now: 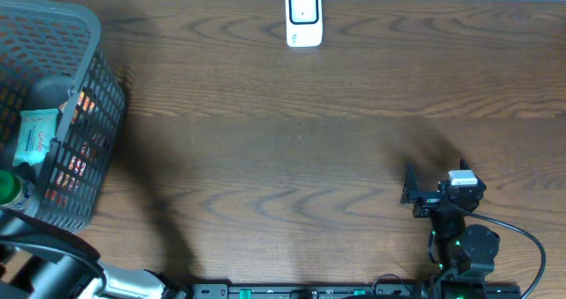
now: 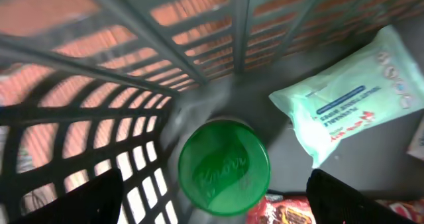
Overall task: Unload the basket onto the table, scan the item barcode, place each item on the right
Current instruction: 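Reach the left gripper into the basket and grasp the green-capped bottle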
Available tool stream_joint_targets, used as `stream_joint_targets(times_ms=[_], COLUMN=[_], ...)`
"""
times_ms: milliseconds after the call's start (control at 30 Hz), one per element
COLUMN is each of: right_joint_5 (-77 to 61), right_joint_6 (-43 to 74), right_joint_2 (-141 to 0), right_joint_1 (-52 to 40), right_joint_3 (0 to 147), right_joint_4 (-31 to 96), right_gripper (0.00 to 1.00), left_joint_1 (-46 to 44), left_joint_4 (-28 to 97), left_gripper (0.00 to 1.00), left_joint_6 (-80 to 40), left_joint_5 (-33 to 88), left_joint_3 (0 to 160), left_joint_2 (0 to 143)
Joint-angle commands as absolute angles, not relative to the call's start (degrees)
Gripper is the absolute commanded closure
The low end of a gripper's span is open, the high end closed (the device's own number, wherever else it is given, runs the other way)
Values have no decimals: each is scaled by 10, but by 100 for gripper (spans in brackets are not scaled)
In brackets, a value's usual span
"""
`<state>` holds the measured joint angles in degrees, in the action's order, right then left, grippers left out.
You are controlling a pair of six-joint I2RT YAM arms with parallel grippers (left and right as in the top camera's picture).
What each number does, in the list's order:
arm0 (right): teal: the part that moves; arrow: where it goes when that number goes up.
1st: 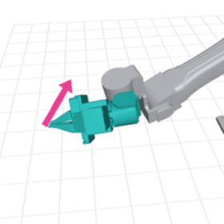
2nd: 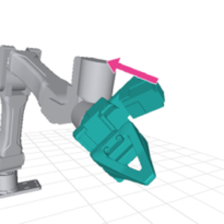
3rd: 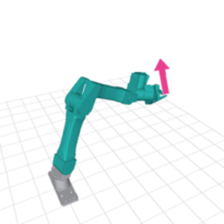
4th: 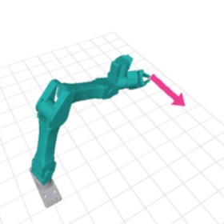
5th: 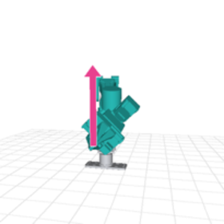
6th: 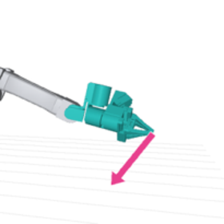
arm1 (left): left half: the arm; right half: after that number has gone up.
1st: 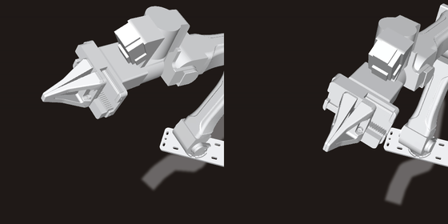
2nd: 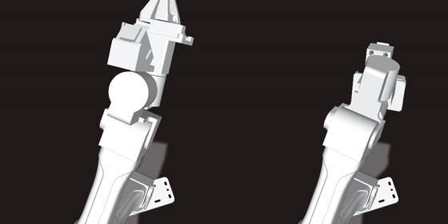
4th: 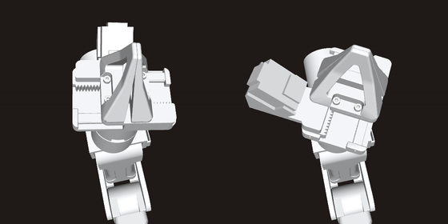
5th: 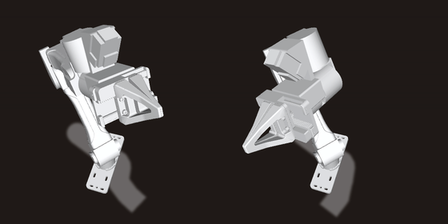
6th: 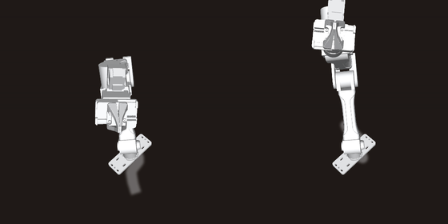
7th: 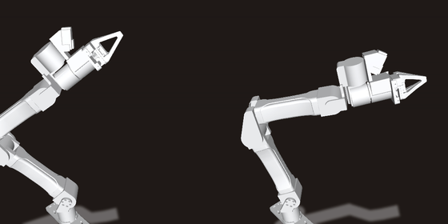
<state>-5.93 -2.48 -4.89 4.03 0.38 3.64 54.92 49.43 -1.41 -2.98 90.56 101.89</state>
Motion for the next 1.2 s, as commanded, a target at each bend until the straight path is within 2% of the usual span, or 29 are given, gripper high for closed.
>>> stream_joint_targets(times_ms=[0,700,967,1167], right_joint_5=[-59,-59,-59,-59], right_joint_6=[-18,-18,-18,-18], right_joint_2=[-48,-48,-48,-48], right_joint_1=[37,37,37,37], right_joint_3=[3,3,3,3], right_joint_4=[39,39,39,39], right_gripper=[1,1,1,1], left_joint_1=[548,548,548,547], left_joint_4=[490,481,495,510], left_gripper=[11,12,44,46], left_joint_6=[-6,-11,-11,-18], left_joint_5=[-35,-25,11,11], left_joint_3=[900,899,898,905], left_joint_2=[1044,1155,1155,1130])
